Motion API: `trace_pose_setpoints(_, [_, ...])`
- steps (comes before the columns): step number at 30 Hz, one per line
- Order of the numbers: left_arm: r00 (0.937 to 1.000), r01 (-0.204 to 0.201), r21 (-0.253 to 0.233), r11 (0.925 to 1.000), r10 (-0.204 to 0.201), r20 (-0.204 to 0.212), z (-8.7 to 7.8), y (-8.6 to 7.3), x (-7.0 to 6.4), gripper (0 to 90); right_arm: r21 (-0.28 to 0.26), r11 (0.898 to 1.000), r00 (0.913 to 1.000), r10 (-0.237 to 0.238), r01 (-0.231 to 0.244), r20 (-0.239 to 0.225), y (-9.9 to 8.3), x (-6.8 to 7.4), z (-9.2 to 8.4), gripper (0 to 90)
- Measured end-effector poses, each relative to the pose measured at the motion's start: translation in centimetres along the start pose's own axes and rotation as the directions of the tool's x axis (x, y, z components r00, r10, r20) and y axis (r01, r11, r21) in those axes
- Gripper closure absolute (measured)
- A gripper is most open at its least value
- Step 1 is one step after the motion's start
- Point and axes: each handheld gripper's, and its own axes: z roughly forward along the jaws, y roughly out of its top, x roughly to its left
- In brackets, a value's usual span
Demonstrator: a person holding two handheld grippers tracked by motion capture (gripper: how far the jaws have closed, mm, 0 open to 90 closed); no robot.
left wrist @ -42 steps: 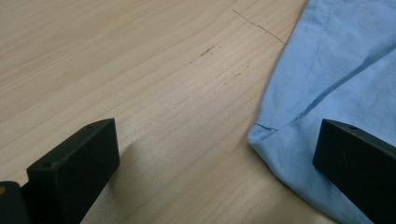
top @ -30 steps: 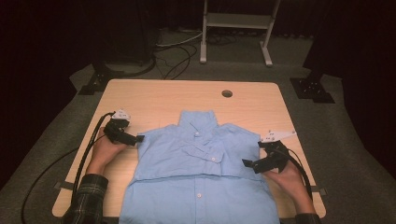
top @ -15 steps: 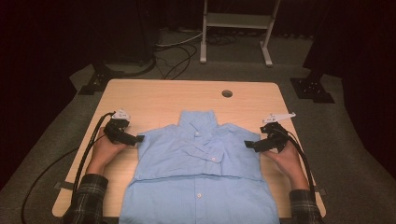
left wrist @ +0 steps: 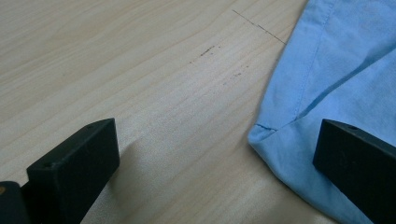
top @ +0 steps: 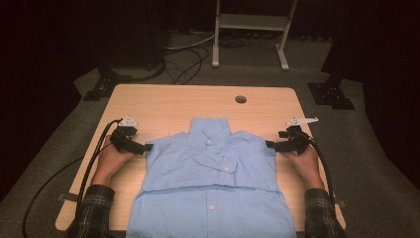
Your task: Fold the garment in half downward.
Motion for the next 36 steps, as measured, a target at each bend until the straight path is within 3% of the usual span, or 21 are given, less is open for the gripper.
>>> trace_pose_setpoints(11, [1.0000, -0.002, 0.000, 1.0000, 0.002, 0.001, 0.0, 0.0, 0.0, 0.0, 0.035, 0.999, 0.9990, -0.039, 0.038, 0.023, -0.5, 0.1, 0.1, 43.3])
trace_pose_setpoints(23, [1.0000, -0.004, -0.001, 1.0000, 0.004, 0.005, 0.0, 0.0, -0.1, 0.0, -0.004, 0.996, 0.9962, -0.087, 0.087, 0.004, -1.5, 0.6, -0.2, 68.0])
trace_pose_setpoints(30, [0.9999, -0.007, -0.002, 1.0000, 0.007, 0.009, 0.0, 0.0, -0.1, 0.0, -0.008, 0.996, 0.9950, -0.092, 0.092, -0.039, -1.6, 0.7, -0.2, 85.3])
trace_pose_setpoints(36, [0.9995, -0.021, -0.016, 0.9997, 0.021, 0.023, -0.2, -0.1, -0.2, 4.7, -0.012, 0.996, 0.9947, -0.093, 0.092, -0.043, -1.6, 0.8, -0.2, 87.2])
